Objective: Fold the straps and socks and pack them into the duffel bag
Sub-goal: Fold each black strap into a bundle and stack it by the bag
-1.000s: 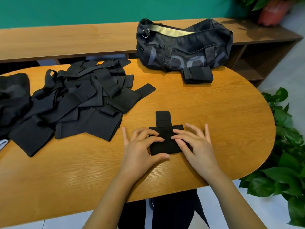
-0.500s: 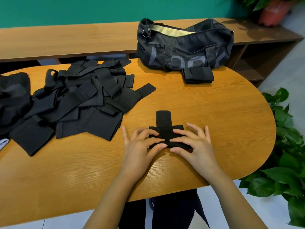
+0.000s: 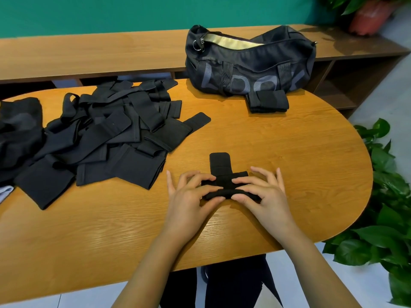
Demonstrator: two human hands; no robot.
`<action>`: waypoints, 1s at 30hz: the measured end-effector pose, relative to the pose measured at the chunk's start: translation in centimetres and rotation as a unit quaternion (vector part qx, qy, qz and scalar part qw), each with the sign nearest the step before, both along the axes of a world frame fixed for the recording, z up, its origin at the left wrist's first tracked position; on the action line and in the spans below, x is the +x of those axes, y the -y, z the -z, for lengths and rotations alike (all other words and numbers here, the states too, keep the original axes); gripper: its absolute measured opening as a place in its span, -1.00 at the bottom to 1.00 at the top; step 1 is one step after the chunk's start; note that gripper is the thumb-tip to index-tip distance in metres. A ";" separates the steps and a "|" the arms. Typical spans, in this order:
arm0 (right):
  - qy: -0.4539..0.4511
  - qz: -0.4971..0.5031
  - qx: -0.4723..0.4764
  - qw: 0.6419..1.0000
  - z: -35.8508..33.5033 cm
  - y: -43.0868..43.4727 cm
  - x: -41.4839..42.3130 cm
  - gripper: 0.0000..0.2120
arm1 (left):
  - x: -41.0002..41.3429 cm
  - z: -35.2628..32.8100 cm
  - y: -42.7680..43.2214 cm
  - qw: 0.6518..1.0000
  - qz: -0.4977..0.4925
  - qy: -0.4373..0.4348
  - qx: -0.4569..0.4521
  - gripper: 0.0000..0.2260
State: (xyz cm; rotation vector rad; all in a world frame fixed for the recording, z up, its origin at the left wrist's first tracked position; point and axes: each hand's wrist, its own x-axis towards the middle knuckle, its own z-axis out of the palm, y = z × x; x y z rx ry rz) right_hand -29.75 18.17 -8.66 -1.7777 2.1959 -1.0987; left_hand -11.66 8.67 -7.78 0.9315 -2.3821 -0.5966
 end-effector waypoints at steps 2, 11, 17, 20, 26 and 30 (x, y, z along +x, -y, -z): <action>-0.008 -0.009 -0.001 1.000 -0.1 -0.1 0.0 -0.56 | 0.0 -0.1 0.0 1.000 -0.005 -0.005 0.011 -0.70; -0.040 -0.006 -0.013 0.999 0.2 -0.1 0.0 -0.65 | 0.1 0.3 0.1 1.000 0.006 -0.025 0.008 -0.74; -0.018 0.000 -0.028 0.999 0.1 0.0 0.0 -0.69 | 0.1 0.2 0.0 0.999 0.008 -0.032 0.014 -0.76; -0.002 0.008 -0.029 1.000 0.2 -0.1 0.1 -0.66 | 0.1 0.1 -0.1 0.999 0.005 -0.032 0.009 -0.73; -0.016 0.023 -0.028 0.999 -0.2 -0.1 0.4 -0.59 | 0.1 0.0 -0.1 0.999 -0.006 -0.051 0.007 -0.70; -0.027 0.034 -0.026 0.999 -0.3 -0.2 0.4 -0.63 | 0.1 0.1 -0.1 0.998 -0.010 -0.066 0.009 -0.74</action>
